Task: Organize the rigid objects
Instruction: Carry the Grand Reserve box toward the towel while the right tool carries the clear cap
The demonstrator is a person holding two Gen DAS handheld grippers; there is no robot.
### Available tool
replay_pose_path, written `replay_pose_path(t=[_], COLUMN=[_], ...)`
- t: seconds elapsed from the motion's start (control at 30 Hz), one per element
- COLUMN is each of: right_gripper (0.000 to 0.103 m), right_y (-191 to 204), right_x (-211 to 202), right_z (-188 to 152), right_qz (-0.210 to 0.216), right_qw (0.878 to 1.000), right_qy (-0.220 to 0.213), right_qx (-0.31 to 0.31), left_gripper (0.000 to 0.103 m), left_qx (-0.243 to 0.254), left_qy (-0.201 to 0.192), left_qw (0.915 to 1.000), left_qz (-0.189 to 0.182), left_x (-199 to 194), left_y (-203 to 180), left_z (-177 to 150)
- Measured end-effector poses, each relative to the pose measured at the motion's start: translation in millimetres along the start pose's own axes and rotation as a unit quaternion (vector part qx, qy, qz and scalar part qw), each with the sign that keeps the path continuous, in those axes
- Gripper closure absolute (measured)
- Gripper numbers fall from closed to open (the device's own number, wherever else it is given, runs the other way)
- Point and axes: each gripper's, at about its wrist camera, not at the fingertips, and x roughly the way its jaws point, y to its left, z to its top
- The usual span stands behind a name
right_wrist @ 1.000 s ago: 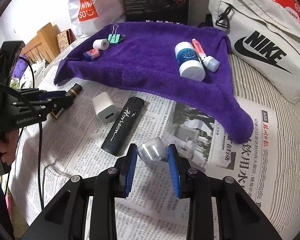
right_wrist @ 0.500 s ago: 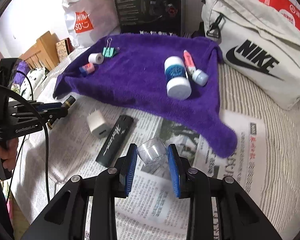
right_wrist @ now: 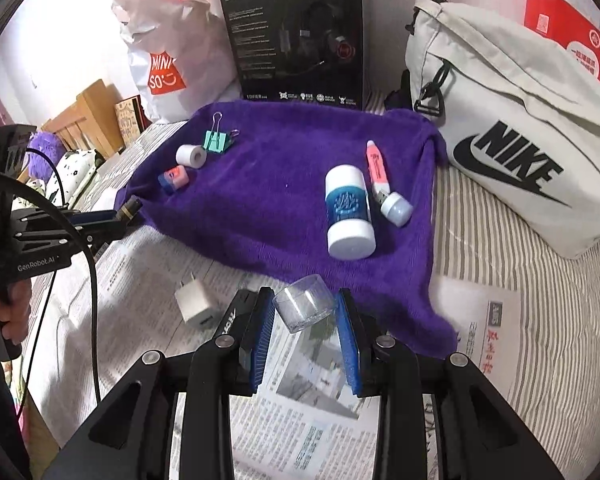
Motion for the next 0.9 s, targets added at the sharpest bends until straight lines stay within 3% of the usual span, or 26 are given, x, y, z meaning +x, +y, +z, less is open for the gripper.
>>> replay_pose_path(t=[0.47,0.9], right_gripper=[0.072,0.072], right_y=[-0.2,7.4], right_x=[14.4,44.3], right_z=[34.9,51.8], right_qz=[0.005,0.014], right_qw=[1.000,1.000], right_qy=[-0.010,0.007], right_qx=[-0.007,-0.013], left_gripper=[0.081,0.081], left_qx=[0.007,0.006], left_qy=[-0.003,0.001], left_qw=[1.0000,1.0000], left_qz=[-0.005,-0.007], left_x=[12.6,26.4], left_y=[6.4,14.3], left_z=[37.9,55.5])
